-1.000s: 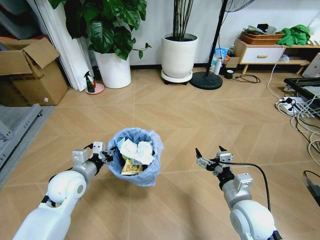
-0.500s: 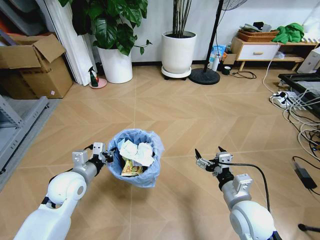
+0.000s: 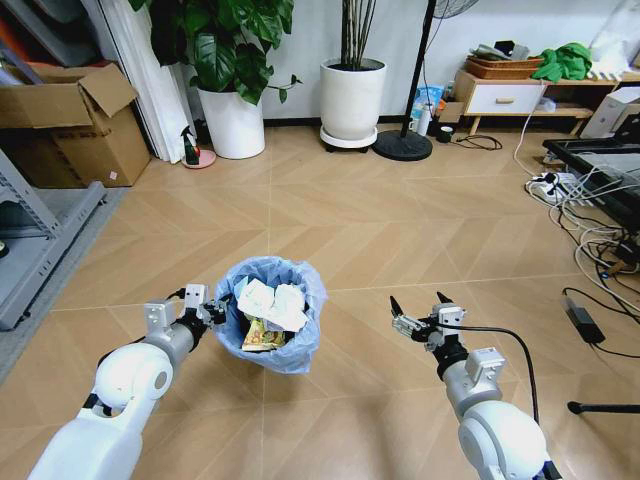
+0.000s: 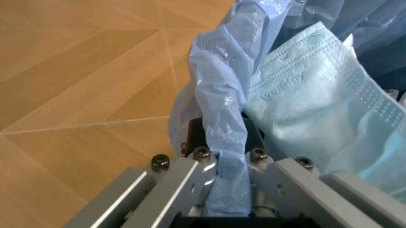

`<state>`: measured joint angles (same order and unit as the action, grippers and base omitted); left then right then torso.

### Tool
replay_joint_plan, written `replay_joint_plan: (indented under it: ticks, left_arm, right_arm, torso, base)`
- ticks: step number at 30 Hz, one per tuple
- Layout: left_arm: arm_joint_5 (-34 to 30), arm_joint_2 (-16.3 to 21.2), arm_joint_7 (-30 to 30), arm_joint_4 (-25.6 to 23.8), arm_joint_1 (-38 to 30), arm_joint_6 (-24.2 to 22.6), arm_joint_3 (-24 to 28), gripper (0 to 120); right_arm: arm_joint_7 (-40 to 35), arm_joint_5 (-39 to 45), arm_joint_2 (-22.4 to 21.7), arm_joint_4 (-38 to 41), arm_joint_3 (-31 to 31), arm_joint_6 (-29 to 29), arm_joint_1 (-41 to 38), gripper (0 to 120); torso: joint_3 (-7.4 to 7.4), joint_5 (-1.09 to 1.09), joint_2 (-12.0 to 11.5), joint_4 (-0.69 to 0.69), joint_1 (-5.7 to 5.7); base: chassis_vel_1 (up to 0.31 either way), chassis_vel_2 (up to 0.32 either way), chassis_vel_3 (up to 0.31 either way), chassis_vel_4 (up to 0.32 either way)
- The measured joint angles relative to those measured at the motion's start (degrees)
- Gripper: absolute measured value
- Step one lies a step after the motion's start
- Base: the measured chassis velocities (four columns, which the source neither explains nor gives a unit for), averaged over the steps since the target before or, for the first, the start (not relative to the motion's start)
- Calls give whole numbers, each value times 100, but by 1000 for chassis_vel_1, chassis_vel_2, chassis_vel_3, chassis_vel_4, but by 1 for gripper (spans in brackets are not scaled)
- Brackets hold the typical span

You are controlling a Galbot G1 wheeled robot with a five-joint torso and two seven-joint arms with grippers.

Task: Pick up the trash bin and place the garbage on the floor into it.

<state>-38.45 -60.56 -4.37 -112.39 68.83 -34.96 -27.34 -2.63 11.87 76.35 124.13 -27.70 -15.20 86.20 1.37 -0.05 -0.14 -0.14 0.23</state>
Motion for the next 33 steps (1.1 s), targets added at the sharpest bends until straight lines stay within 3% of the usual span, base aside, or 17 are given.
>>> replay_joint_plan:
  ticks: [5,13,18,25,33]
  left_arm:
    - [-52,-65,-326,22,83,-21,-117,0]
    - [-710,-217,-1825,16,373,-514,-494,0]
    - [-966,-299,-2285,-22,579,-679,-687,0]
    - [-940,-538,-2525,134,877,-694,-968,0]
    - [-929,-681,-2499,256,836,-566,-886,0]
  right_arm:
    - [-4,0,1,-36,-7,8,-8,100]
    - [-10,-4,13,-86,-20,48,-11,100]
    - [-11,-5,12,-120,-23,68,-15,100]
    - [-13,-10,20,-161,-24,99,-26,100]
    - [-17,-7,3,-177,-35,100,-37,100]
  torso:
    - [0,0,0,0,1]
    - [0,-1,0,1,1]
    - [0,0,0,1,0]
    - [-1,1,0,1,0]
    - [-1,0,0,0,0]
  base:
    - [-33,40,41,-24]
    - [0,0,0,0]
    - [0,0,0,0]
    - [0,0,0,0]
    - [0,0,0,0]
